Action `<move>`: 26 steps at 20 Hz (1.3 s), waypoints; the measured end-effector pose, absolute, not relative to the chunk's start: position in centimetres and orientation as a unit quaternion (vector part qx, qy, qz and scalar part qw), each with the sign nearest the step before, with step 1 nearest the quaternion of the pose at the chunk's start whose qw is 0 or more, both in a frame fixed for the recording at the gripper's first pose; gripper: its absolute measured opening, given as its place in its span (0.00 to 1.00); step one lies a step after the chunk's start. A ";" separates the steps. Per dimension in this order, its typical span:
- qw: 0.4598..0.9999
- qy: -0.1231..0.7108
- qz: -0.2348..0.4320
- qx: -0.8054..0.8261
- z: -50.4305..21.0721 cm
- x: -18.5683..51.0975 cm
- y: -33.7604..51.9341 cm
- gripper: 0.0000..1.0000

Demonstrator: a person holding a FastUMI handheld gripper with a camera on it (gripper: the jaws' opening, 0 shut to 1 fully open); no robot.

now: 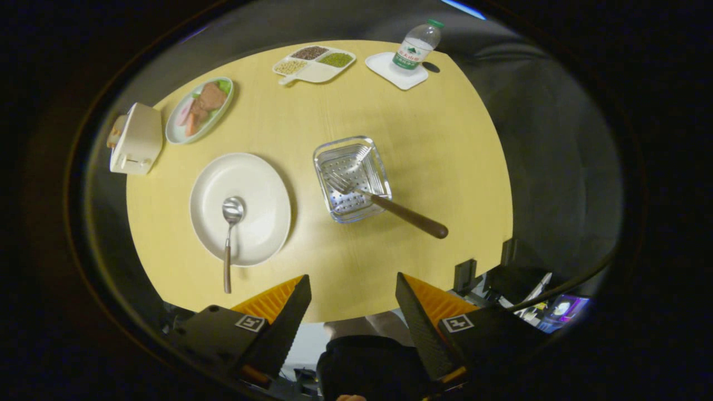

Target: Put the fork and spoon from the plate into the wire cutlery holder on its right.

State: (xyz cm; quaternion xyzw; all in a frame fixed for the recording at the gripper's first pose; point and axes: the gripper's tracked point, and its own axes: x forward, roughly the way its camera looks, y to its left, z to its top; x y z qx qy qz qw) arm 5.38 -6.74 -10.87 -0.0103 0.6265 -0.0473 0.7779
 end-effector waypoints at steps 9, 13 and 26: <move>0.789 0.613 -0.037 0.010 -11.4 4.1 1.4 0.98; 0.791 0.611 -0.028 0.032 -12.4 4.4 5.6 0.98; 0.775 0.627 -0.022 0.077 -18.0 4.9 12.1 0.98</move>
